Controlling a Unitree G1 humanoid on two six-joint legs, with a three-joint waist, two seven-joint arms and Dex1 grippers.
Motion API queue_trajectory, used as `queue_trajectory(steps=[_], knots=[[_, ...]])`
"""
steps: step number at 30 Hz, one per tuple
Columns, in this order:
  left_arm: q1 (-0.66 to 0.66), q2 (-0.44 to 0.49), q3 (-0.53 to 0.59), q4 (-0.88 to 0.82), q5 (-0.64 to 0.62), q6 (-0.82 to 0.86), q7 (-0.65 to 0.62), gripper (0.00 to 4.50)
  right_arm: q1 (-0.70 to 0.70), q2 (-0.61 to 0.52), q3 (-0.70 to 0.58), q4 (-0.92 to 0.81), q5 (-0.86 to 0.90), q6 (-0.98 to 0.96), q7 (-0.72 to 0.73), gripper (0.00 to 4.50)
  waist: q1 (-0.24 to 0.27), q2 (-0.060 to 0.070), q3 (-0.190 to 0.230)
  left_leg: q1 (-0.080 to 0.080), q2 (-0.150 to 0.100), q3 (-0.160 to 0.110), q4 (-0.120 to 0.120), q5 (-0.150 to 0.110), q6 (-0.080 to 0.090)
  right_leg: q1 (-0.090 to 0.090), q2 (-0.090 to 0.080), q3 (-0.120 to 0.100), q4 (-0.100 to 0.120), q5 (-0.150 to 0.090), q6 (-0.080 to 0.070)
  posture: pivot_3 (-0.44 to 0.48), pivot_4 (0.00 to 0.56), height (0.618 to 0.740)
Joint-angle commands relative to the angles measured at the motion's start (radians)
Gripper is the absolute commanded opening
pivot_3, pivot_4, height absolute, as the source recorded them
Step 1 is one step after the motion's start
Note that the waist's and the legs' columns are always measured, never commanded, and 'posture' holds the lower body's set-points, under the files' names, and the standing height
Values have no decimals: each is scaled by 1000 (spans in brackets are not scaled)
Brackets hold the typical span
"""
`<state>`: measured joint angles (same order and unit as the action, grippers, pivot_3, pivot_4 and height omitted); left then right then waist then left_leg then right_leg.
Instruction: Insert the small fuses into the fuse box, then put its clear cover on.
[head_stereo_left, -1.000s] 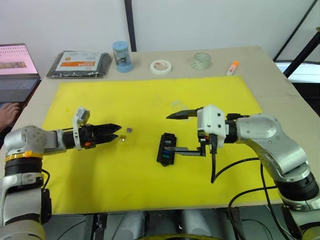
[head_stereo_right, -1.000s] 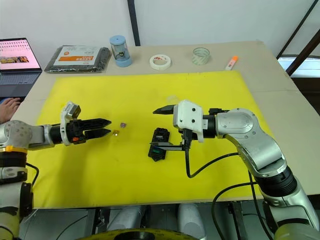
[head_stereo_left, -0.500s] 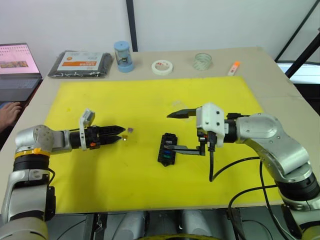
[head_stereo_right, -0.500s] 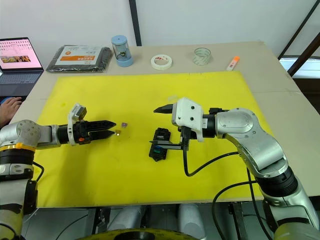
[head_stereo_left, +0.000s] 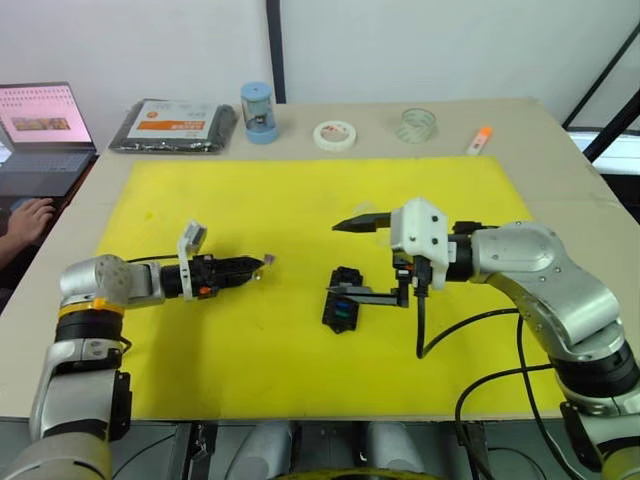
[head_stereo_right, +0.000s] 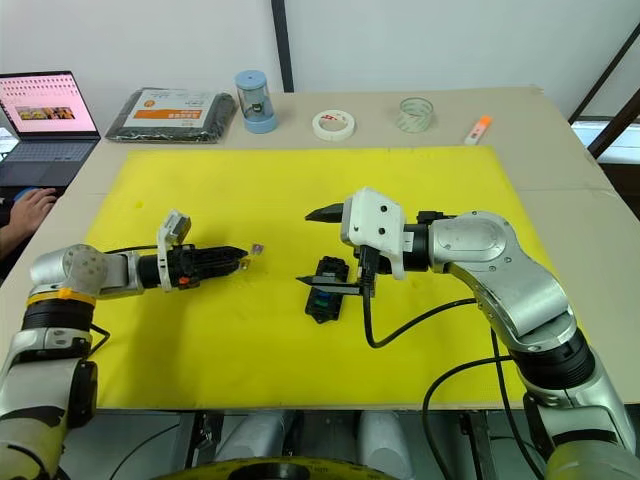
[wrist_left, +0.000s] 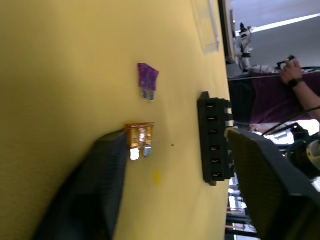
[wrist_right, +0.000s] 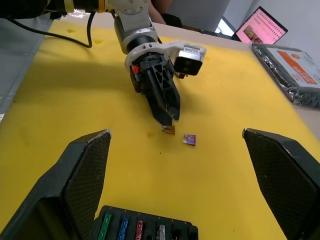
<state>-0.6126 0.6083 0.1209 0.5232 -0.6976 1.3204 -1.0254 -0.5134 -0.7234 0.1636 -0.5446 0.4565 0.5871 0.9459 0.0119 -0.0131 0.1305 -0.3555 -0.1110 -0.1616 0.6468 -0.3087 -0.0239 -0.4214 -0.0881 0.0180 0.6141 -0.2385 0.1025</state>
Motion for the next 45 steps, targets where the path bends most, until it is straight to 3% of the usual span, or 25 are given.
queue_trajectory(steps=[1, 6, 11, 15, 19, 23, 24, 28, 31, 32, 36, 45], knots=[[24, -8, -28, 27, 29, -7, 9, 1749, -4, 2, -29, -33, 16, -4, -8, 4500, -1, 0, 0, 0, 0, 0, 0, 0, 0, 0, 0, 0, 0, 0, 0, 0, 150, 740], [31, -5, -26, 26, 38, -16, 8, 42, 2, 3, -30, -33, 16, -5, -7, 4500, -2, 1, 0, 0, 1, 0, 0, 0, 0, 0, 0, 0, 0, 0, 0, 0, 150, 740], [46, 10, -13, -6, 23, -11, -6, 42, 9, 19, -47, -25, 53, 26, -21, 4500, -5, 1, -1, 1, 2, 0, 0, 0, 0, 0, 1, 0, 1, 0, 0, 0, 150, 740], [74, 46, 6, -205, -42, -17, -61, 42, -2, 44, -98, -21, 138, 131, -76, 4500, -9, 1, 0, 0, 2, 0, 0, 0, 0, -1, 1, 1, 1, 0, 0, 0, 150, 740], [139, 89, -21, -580, -56, -223, -157, 42, -33, 44, -118, -22, 203, 247, -121, 4500, -8, 0, 0, -3, 3, 0, -1, 0, 0, -3, 0, 2, 0, 0, 0, 0, 150, 740], [152, 63, -55, -727, 21, -491, -189, 42, -60, 36, -96, -18, 209, 301, -136, 4500, 1, 0, 0, -2, 3, 1, -1, 0, 0, -1, -1, 2, -1, 0, 0, 0, 150, 740], [156, 63, -63, -738, 29, -523, -197, 42, -62, 36, -94, -18, 210, 305, -137, 4500, 0, 0, 0, -2, 3, 1, -1, 0, 0, -1, -1, 2, -2, 0, 0, 0, 150, 740], [166, 22, -147, -725, 219, -929, -232, 0, -87, 27, -51, 0, 150, 281, -142, 3604, -1, 0, 0, -2, 3, 2, -1, 0, 0, -2, 0, 2, -2, 0, 0, 0, 150, 740], [162, -5, -163, -692, 270, -1070, -235, 0, -94, 25, -28, 4, 123, 259, -132, 3604, 0, 0, 0, -2, 3, 3, -1, 0, 0, -2, 0, 2, -2, 0, 0, 0, 150, 740], [160, -11, -166, -683, 278, -1104, -238, 0, -94, 28, -26, 5, 121, 256, -132, 3422, -1, 0, 0, -2, 3, 2, -1, 0, 0, -2, 0, 2, -2, 0, 0, 0, 150, 740], [137, -29, -176, -669, 290, -1173, -231, 0, -92, 34, -6, 3, 102, 240, -126, 2517, 0, 0, 0, -2, 3, 2, -1, 0, 0, -2, 0, 2, -2, 0, 0, 0, 150, 740], [89, -49, -203, -662, 297, -1193, -217, 0, -88, 40, 36, 7, 51, 197, -120, 2517, -1, 0, 0, -2, 3, 2, -1, 0, 0, -2, 1, 0, -2, 0, 0, 0, 150, 740]])
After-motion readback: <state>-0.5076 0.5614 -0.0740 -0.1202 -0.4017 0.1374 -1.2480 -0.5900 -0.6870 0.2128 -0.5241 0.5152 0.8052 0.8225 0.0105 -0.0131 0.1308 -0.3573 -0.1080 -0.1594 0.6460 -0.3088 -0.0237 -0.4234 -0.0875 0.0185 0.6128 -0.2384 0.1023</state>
